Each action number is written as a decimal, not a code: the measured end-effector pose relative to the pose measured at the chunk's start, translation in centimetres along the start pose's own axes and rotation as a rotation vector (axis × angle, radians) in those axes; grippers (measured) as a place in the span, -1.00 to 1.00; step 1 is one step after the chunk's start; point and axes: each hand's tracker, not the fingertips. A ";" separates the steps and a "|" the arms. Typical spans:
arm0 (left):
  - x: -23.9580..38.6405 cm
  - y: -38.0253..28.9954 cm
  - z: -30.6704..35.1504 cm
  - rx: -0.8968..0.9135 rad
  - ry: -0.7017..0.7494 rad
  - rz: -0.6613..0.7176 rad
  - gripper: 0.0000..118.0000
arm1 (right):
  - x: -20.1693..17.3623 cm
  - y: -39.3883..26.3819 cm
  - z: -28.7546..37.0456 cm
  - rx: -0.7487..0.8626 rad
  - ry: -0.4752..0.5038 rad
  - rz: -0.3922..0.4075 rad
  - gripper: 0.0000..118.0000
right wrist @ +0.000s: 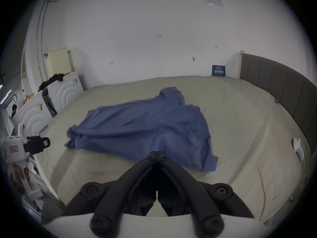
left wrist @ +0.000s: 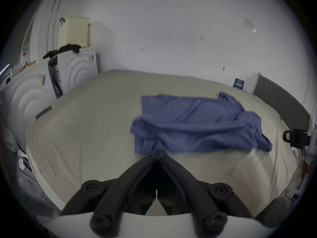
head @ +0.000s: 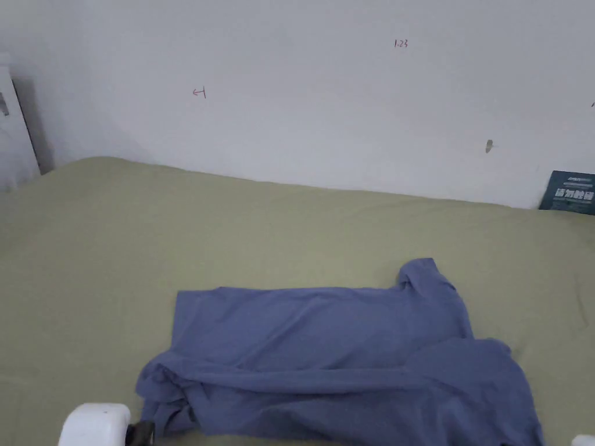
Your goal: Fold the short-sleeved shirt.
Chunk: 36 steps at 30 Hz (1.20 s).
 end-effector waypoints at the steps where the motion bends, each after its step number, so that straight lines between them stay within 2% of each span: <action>1: -0.3 -0.5 -0.6 -0.042 -0.014 0.019 -1.00 | 0.0 -0.5 -0.2 -0.018 -0.013 0.018 -0.98; 5: -0.4 0.1 -3.5 -0.086 0.016 0.075 -0.99 | 1.2 -0.3 -0.8 -0.029 -0.007 -0.015 -0.98; 6: -0.4 0.4 -4.5 -0.094 0.030 0.078 -0.81 | 1.5 -0.1 -1.0 -0.035 0.005 -0.032 -0.97; 7: -0.4 0.7 -5.7 -0.119 0.024 0.064 -0.47 | 1.9 0.0 -1.1 -0.045 0.014 -0.043 -0.97; 9: 0.3 1.0 -7.8 -0.157 0.031 0.043 0.06 | 2.7 -0.1 -1.3 -0.063 0.033 -0.053 -0.97; 10: 0.5 1.0 -8.9 -0.181 0.036 0.007 0.22 | 3.1 -0.1 -1.4 -0.068 0.036 -0.059 -0.97; 15: 1.1 1.4 -12.2 -0.198 0.059 -0.026 0.22 | 5.3 -0.4 -2.0 -0.086 -0.018 -0.070 -0.96; 16: 1.0 1.5 -12.7 -0.228 0.031 -0.016 0.17 | 5.8 -0.4 -2.4 -0.100 -0.032 -0.084 -0.83; 17: 0.9 1.5 -12.8 -0.249 0.038 -0.004 0.00 | 6.4 -0.6 -2.8 -0.117 -0.067 -0.098 -0.49; 19: 0.4 1.6 -11.6 -0.172 0.072 0.025 -0.91 | 7.4 -0.7 -4.0 -0.154 -0.092 -0.108 0.53; 20: -0.5 1.9 -11.5 -0.144 0.023 0.075 -0.91 | 7.9 -0.8 -4.9 -0.188 -0.092 -0.104 0.55; 22: -1.3 1.9 -11.5 -0.191 -0.040 0.139 -0.91 | 8.5 -1.1 -6.3 -0.191 -0.087 -0.094 0.52; 24: -1.2 2.0 -11.2 -0.183 -0.014 0.107 -0.91 | 8.9 -1.4 -8.3 -0.229 -0.110 -0.067 0.52; 27: -0.9 2.0 -11.1 -0.190 -0.019 0.078 -0.91 | 9.5 -1.6 -11.0 -0.244 -0.134 -0.077 0.51; 28: -0.8 2.1 -11.2 -0.186 -0.022 0.073 -0.91 | 9.5 -1.6 -11.6 -0.238 -0.160 -0.080 0.40; 29: -0.7 2.1 -11.1 -0.181 -0.019 0.068 -0.91 | 9.5 -1.7 -11.8 -0.208 -0.171 -0.059 0.12; 32: -1.5 2.3 -10.7 -0.152 -0.058 0.102 -0.91 | 9.3 -1.3 -11.9 -0.178 -0.099 -0.018 -0.35; 33: -1.9 2.4 -10.5 -0.147 -0.093 0.134 -0.91 | 9.1 -1.2 -11.7 -0.187 -0.113 -0.019 -0.84; 36: -3.1 2.5 -10.1 -0.139 -0.139 0.220 -0.91 | 9.4 -0.5 -10.5 -0.188 -0.110 -0.064 -0.84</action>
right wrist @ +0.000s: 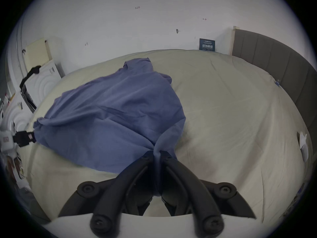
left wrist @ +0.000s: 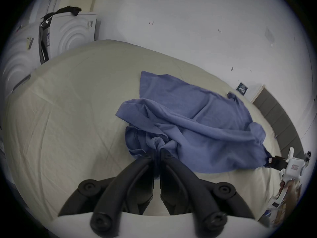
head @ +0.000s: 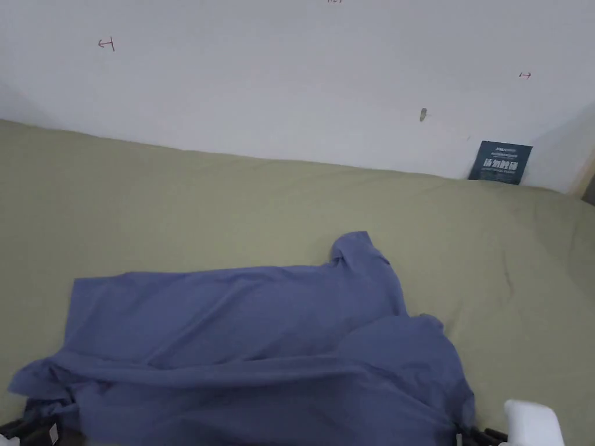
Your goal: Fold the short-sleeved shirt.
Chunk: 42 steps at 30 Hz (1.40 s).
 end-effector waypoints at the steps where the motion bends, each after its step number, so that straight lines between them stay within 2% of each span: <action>1: -0.2 0.1 0.3 0.002 -0.006 0.004 -0.91 | 0.1 0.2 0.7 0.017 0.013 -0.014 -0.84; 3: -0.2 0.2 0.9 0.004 -0.008 -0.012 -0.91 | 0.3 0.5 2.0 0.061 0.046 -0.031 -0.84; 6: 0.3 0.4 1.4 0.018 0.000 -0.108 -0.91 | 0.4 1.3 4.2 0.094 0.074 -0.023 -0.84; 9: 1.2 0.2 2.5 0.020 0.024 -0.179 -0.91 | 0.0 1.8 6.3 0.123 0.044 0.024 -0.84; 18: 1.2 -0.3 7.6 -0.014 0.018 -0.262 -0.91 | 0.5 0.3 12.3 0.086 0.038 0.039 -0.84; 23: -0.4 -2.0 11.8 -0.074 -0.022 -0.280 -0.91 | 1.4 -1.6 14.6 0.034 0.015 0.038 -0.84; 27: -2.0 -4.8 13.8 -0.165 -0.044 -0.243 -0.91 | 2.2 -4.0 15.0 -0.051 0.009 -0.014 -0.84; 32: -2.9 -8.8 13.1 -0.298 -0.028 -0.230 -0.91 | 2.0 -6.2 13.6 -0.200 -0.050 0.030 -0.84; 36: -3.0 -9.1 12.9 -0.281 -0.019 -0.206 -0.89 | 1.8 -5.1 14.1 -0.183 -0.036 0.011 -0.81; 37: -3.0 -8.6 13.4 -0.269 -0.021 -0.187 -0.80 | 1.9 -4.6 14.7 -0.153 -0.022 -0.012 -0.63; 38: -3.0 -8.0 14.1 -0.255 -0.016 -0.166 -0.68 | 1.9 -3.9 15.4 -0.132 -0.028 -0.022 -0.35; 39: -2.9 -7.4 14.8 -0.228 -0.005 -0.147 -0.49 | 1.8 -3.3 16.1 -0.106 -0.048 -0.021 -0.03; 40: -2.4 -6.6 16.2 -0.202 0.003 -0.144 -0.19 | 1.6 -2.6 17.0 -0.069 -0.058 -0.012 0.27; 41: -2.1 -5.8 17.3 -0.165 0.017 -0.153 -0.02 | 1.2 -1.9 18.1 -0.032 -0.047 0.013 0.23; 42: -1.7 -5.0 18.4 -0.116 0.022 -0.164 0.08 | 0.7 -1.2 19.0 0.007 -0.026 0.034 0.21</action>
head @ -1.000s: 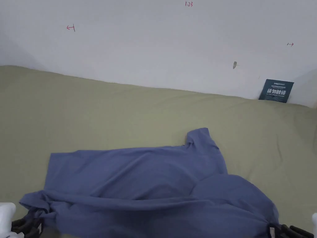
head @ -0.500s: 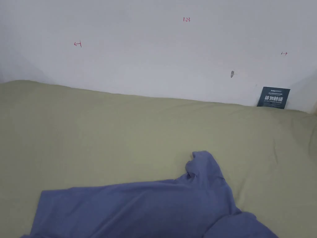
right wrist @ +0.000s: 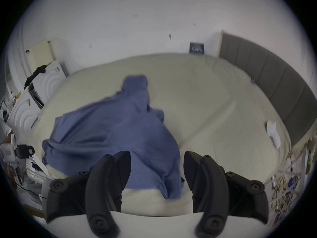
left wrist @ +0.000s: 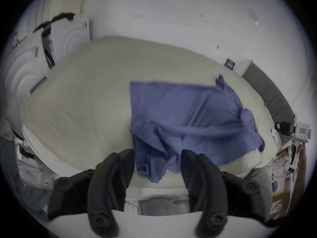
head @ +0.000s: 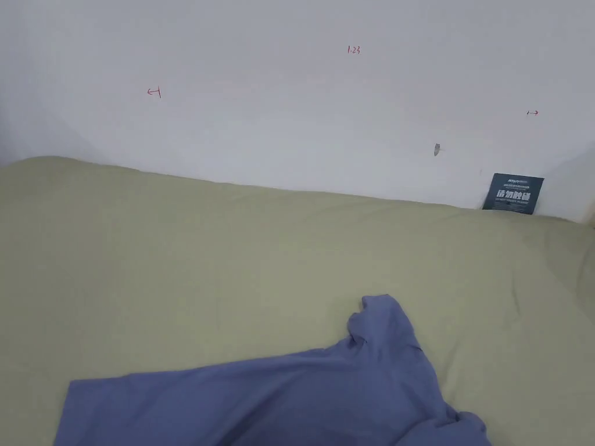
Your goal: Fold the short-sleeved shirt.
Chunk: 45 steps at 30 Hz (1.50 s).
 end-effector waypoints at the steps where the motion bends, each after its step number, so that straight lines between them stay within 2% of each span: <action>1: 0.3 0.8 0.8 0.037 0.034 -0.013 0.10 | -0.6 0.7 0.6 0.025 0.002 0.010 0.24; 6: 5.3 4.9 3.0 0.206 0.109 -0.139 0.10 | -5.3 3.5 1.3 0.155 0.057 0.089 0.24; 10: 10.0 6.4 0.9 0.206 0.126 -0.190 0.07 | -10.7 4.0 -0.3 0.183 0.044 0.119 0.21; 12: 12.0 6.2 0.0 0.217 0.123 -0.178 -0.07 | -13.1 3.3 -1.0 0.207 0.047 0.146 0.14; 13: 12.9 5.8 -0.3 0.236 0.115 -0.157 -0.20 | -14.2 2.9 -1.3 0.208 0.054 0.159 0.11; 14: 13.6 5.5 -0.6 0.262 0.098 -0.127 -0.35 | -15.1 2.2 -1.5 0.209 0.057 0.162 -0.01; 15: 14.2 5.1 -1.0 0.261 0.112 -0.114 -0.95 | -15.9 1.6 -1.8 0.209 0.062 0.166 -0.37; 16: 14.8 4.4 -1.2 0.272 0.120 -0.109 -1.00 | -16.5 1.0 -2.1 0.207 0.062 0.166 -0.92; 17: 15.0 4.0 -1.6 0.259 0.102 -0.112 -1.00 | -17.0 0.3 -2.2 0.209 0.056 0.157 -0.97; 20: 15.4 2.5 -2.6 0.234 0.096 -0.105 -1.00 | -17.6 -0.9 -2.8 0.158 0.121 0.134 -0.97; 24: 14.1 1.9 -4.3 0.185 0.105 -0.073 -1.00 | -17.7 -1.5 -3.6 0.145 0.115 0.156 -0.97; 27: 11.4 3.8 -6.2 0.179 0.130 -0.030 -1.00 | -17.2 -0.4 -4.2 0.140 0.126 0.153 -0.97; 30: 7.4 7.3 -9.4 0.175 0.265 -0.007 -1.00 | -16.1 0.9 -5.0 0.144 0.128 0.157 -0.97; 32: 4.4 9.7 -12.4 0.109 0.281 0.016 -1.00 | -15.5 2.0 -5.7 0.146 0.119 0.166 -0.97; 33: 3.2 10.6 -13.9 0.080 0.294 0.037 -0.93 | -15.0 2.4 -6.1 0.144 0.110 0.170 -0.97; 34: 2.4 11.6 -15.2 0.045 0.300 0.034 -0.70 | -14.6 2.9 -6.6 0.145 0.099 0.169 -0.97; 36: 1.3 13.0 -18.0 -0.015 0.351 0.042 -0.12 | -13.8 3.9 -7.5 0.138 0.087 0.162 -0.97; 37: 0.8 13.3 -19.3 -0.033 0.375 0.043 0.28 | -13.3 4.3 -7.9 0.136 0.085 0.159 -0.97; 39: 0.2 13.4 -21.6 -0.064 0.394 0.058 0.36 | -12.6 5.1 -8.9 0.124 0.079 0.164 -0.97; 43: -0.2 13.0 -24.2 -0.100 0.219 0.119 0.36 | -10.8 7.3 -11.2 0.097 0.109 0.147 -0.97; 45: 0.8 12.6 -24.2 -0.080 0.321 0.070 0.31 | -9.7 9.1 -13.2 0.089 0.116 0.141 -0.96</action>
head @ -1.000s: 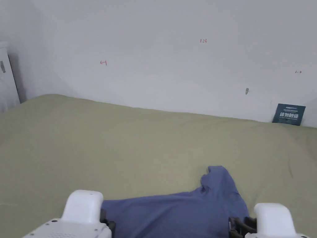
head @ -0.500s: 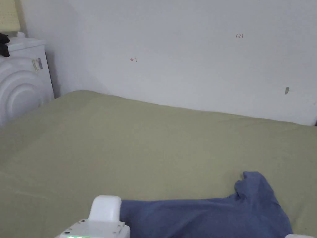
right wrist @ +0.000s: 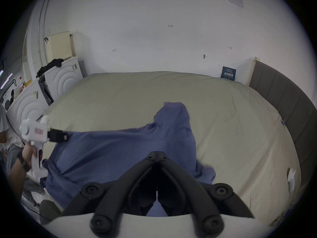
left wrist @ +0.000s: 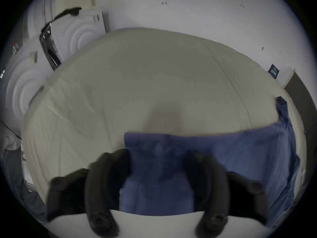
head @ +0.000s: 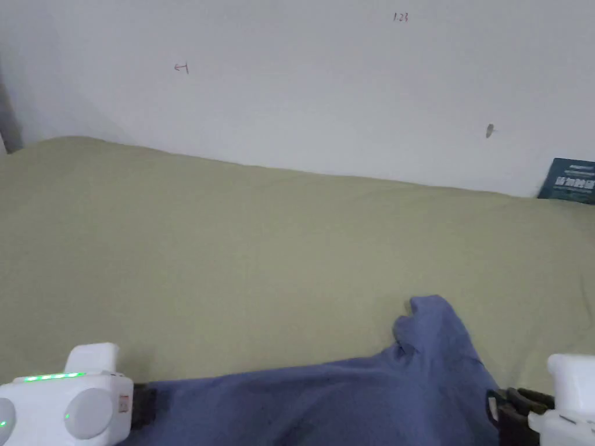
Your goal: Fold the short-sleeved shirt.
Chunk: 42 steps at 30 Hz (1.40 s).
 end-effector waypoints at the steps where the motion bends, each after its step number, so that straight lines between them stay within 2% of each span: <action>1: 0.0 -0.3 0.9 0.057 -0.003 -0.014 -0.02 | 0.8 0.9 -1.2 0.001 0.000 -0.001 -0.96; 2: 0.1 -0.3 1.1 0.063 -0.045 0.006 -0.68 | 1.8 1.8 -2.8 -0.008 0.012 -0.002 -0.96; 3: 0.4 -0.5 1.3 0.056 -0.093 0.040 -0.93 | 2.5 2.8 -4.3 -0.028 0.020 -0.002 -0.93; 4: 0.5 -0.6 1.4 0.053 -0.092 0.041 -0.93 | 3.4 3.7 -6.3 -0.055 0.039 0.016 -0.67; 6: 1.0 -1.0 2.0 0.072 -0.080 0.005 -0.93 | 5.3 5.4 -10.6 -0.119 0.047 0.030 0.32; 7: 1.3 -1.1 2.0 0.076 -0.069 -0.024 -0.93 | 6.2 6.2 -13.1 -0.191 0.038 0.044 0.68; 8: 1.5 -1.1 2.0 0.073 -0.075 -0.024 -0.93 | 7.1 6.9 -15.1 -0.227 0.043 0.043 0.61; 9: 1.2 -1.0 2.0 0.073 -0.074 -0.019 -0.93 | 7.7 7.5 -16.8 -0.251 0.004 0.048 0.53; 11: 1.2 -1.1 2.0 0.075 -0.082 -0.006 -0.93 | 9.0 8.5 -20.2 -0.333 -0.040 0.022 0.54; 13: 0.9 -0.9 2.1 0.075 -0.084 -0.007 -0.93 | 9.9 8.7 -22.0 -0.360 -0.040 -0.071 0.50; 14: 0.8 -0.8 1.9 0.075 -0.083 -0.010 -0.93 | 10.2 8.6 -22.3 -0.386 -0.005 -0.129 0.41; 16: 0.5 -0.7 1.6 0.063 -0.088 -0.011 -0.93 | 10.3 8.3 -22.5 -0.393 0.111 -0.210 0.08; 17: 0.2 -0.5 1.5 0.059 -0.095 -0.005 -0.93 | 10.1 8.0 -22.7 -0.412 0.129 -0.233 -0.08; 18: 0.1 -0.5 1.5 0.057 -0.100 0.002 -0.93 | 9.7 7.6 -22.4 -0.421 0.094 -0.200 -0.45; 19: 0.1 -0.5 1.4 0.057 -0.104 -0.001 -0.93 | 9.1 7.3 -22.3 -0.433 0.077 -0.156 -0.93; 20: 0.3 -0.5 1.6 0.059 -0.105 -0.009 -0.93 | 8.5 7.1 -22.3 -0.436 0.010 -0.080 -0.94; 22: 0.5 -0.5 1.8 0.049 -0.111 -0.018 -0.93 | 7.4 6.6 -21.6 -0.400 0.017 -0.038 -0.94; 27: 0.7 0.0 3.4 0.058 -0.122 -0.028 -0.93 | 6.3 7.3 -18.2 -0.341 0.062 -0.069 -0.94; 30: 0.7 0.3 5.3 0.087 -0.147 -0.045 -0.93 | 5.7 8.1 -15.0 -0.288 0.108 -0.029 -0.94; 37: -0.7 0.0 10.9 0.153 -0.231 -0.118 -0.93 | 6.8 7.7 -5.8 -0.212 0.138 -0.012 -0.94; 42: -2.1 -1.7 15.2 0.185 -0.243 -0.191 -0.93 | 7.4 5.2 1.8 -0.145 0.116 -0.006 -0.94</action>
